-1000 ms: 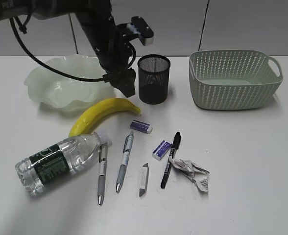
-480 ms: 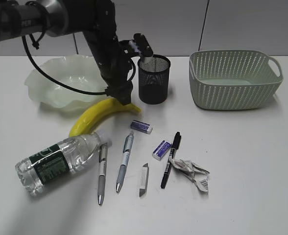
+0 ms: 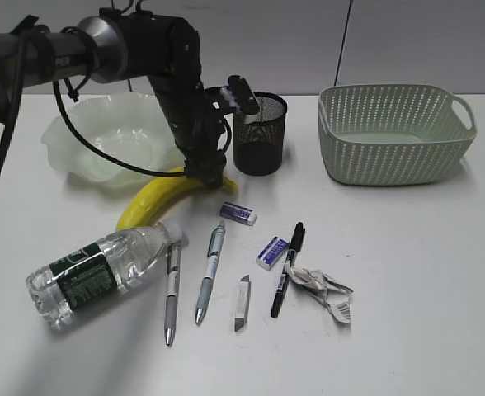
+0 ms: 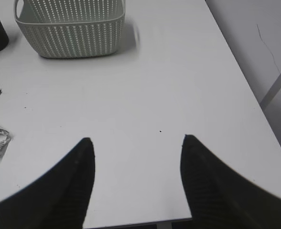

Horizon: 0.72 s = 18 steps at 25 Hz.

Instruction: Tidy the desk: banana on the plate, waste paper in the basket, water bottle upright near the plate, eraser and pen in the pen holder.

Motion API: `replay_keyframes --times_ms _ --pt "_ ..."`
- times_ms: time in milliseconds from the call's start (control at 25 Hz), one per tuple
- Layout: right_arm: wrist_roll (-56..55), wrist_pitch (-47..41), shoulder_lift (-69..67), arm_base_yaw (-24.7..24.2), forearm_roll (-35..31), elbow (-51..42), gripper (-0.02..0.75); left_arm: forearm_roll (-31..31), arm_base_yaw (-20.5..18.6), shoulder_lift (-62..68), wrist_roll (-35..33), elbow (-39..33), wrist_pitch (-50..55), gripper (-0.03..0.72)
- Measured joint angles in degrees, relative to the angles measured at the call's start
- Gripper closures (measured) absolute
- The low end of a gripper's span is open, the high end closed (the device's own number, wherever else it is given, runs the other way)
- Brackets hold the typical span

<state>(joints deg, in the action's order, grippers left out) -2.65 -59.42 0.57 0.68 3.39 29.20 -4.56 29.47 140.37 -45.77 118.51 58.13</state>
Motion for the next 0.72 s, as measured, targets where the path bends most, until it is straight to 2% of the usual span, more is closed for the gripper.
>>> replay_keyframes --times_ms 160,600,720 --pt "0.0 0.0 0.0 0.0 0.0 0.0 0.281 0.2 0.0 0.6 -0.2 0.1 -1.6 0.369" --pt "0.0 0.0 0.0 0.0 0.0 0.0 0.281 1.3 1.2 0.2 -0.2 0.1 -2.1 0.377" --pt "0.0 0.0 0.0 0.0 0.0 0.0 0.281 3.5 1.2 -0.7 -0.2 0.2 -1.6 0.377"
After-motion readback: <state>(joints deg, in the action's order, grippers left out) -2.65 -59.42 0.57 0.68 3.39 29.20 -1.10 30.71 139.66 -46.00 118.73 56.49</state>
